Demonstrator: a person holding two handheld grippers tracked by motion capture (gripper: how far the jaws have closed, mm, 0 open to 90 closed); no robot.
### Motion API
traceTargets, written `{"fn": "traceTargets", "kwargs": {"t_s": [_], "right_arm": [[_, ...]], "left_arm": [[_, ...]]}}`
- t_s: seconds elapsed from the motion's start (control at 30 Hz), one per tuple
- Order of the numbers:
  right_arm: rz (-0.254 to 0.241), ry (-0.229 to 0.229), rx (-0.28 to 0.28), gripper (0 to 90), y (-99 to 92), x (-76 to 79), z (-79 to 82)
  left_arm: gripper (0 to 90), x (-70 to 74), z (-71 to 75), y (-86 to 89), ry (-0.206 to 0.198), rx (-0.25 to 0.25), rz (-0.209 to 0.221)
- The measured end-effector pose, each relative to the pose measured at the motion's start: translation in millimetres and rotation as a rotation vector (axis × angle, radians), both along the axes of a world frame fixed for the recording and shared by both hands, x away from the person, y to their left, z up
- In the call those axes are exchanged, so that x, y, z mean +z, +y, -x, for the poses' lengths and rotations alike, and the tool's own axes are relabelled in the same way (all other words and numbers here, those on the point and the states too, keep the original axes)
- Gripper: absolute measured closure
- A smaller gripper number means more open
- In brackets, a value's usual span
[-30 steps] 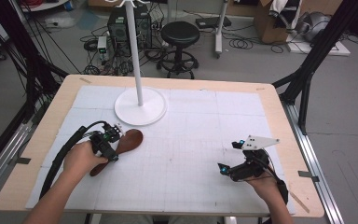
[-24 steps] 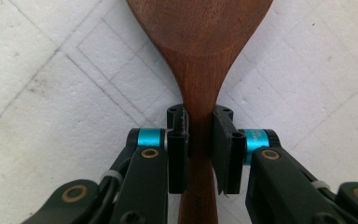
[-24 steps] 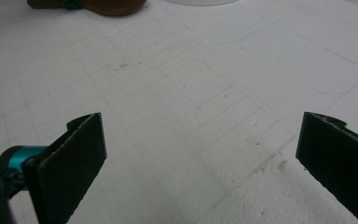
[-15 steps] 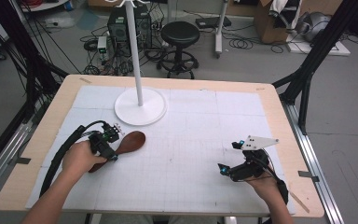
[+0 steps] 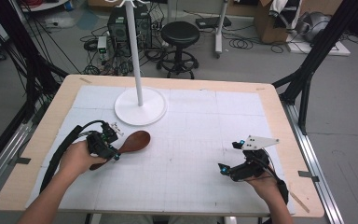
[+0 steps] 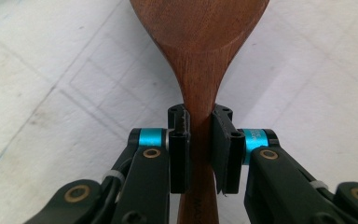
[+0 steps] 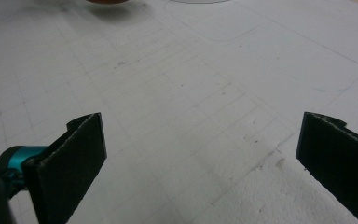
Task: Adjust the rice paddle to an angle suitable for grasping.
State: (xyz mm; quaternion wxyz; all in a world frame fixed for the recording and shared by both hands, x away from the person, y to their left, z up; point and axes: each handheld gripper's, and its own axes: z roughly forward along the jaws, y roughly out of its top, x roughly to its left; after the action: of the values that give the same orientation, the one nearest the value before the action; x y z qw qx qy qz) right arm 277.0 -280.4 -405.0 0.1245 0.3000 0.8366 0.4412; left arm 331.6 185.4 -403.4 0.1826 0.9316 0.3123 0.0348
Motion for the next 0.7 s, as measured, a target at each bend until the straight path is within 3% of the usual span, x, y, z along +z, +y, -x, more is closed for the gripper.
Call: {"fn": "traceTargets", "kwargs": {"t_s": [0.37,0.7], "right_arm": [[-0.007,-0.001,0.002,0.9,-0.3,1.0,0.9],[-0.016,-0.007,0.006,0.9,-3.2,3.6,2.6]], "left_arm": [[78.0,12.7,8.0,-20.7,-0.013,-0.118,0.020],[78.0,25.5,11.8,-56.0,-0.045,-0.239,-0.034]]}}
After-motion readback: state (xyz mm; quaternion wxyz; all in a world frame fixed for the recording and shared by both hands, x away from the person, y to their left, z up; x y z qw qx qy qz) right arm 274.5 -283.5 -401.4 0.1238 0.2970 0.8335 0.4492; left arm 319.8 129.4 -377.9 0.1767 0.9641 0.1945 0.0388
